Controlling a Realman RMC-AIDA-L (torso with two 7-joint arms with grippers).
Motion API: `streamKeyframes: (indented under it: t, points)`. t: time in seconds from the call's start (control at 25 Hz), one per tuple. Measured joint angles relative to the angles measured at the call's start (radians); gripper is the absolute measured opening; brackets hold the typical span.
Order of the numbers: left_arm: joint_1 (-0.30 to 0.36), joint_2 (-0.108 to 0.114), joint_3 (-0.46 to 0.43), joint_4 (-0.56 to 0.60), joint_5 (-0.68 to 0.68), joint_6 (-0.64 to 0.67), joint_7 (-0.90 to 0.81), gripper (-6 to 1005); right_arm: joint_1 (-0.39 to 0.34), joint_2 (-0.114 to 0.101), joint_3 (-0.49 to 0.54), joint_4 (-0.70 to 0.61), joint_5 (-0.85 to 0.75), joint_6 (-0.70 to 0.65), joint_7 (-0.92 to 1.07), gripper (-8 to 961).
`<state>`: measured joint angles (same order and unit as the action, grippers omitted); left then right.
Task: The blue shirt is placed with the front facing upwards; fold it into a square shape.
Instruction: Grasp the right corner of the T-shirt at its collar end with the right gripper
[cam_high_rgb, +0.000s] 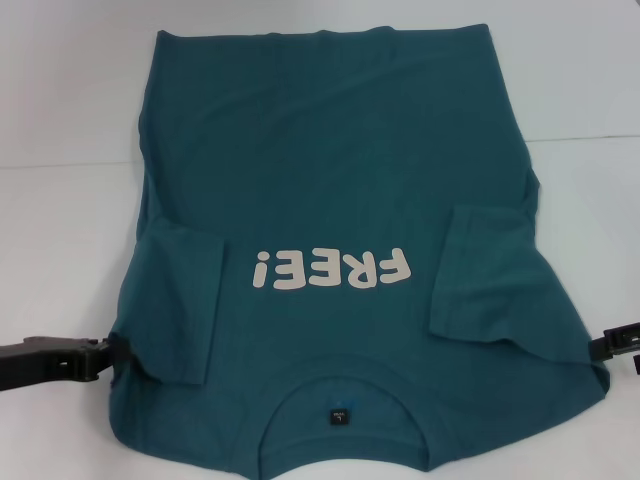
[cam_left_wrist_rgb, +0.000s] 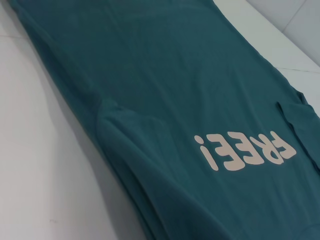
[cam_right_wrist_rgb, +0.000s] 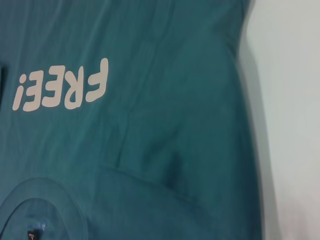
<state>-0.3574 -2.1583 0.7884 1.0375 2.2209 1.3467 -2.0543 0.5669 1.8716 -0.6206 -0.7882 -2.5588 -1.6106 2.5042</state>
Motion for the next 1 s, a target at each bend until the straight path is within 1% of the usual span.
streamKeyframes:
  t: [0.44, 0.8, 1.0]
  points:
    - [0.0, 0.0, 0.005, -0.002, 0.001, 0.0, 0.0, 0, 0.007, 0.003, -0.012, 0.043, 0.0, 0.038, -0.007, 855]
    - [-0.005, 0.0, 0.004, -0.002, 0.0, 0.0, 0.0, 0, 0.016, 0.017, -0.018, 0.05, 0.0, 0.052, -0.011, 850]
    - [-0.006, 0.0, 0.006, -0.002, 0.0, 0.0, 0.0, 1, 0.023, 0.02, -0.036, 0.067, 0.0, 0.063, -0.011, 847]
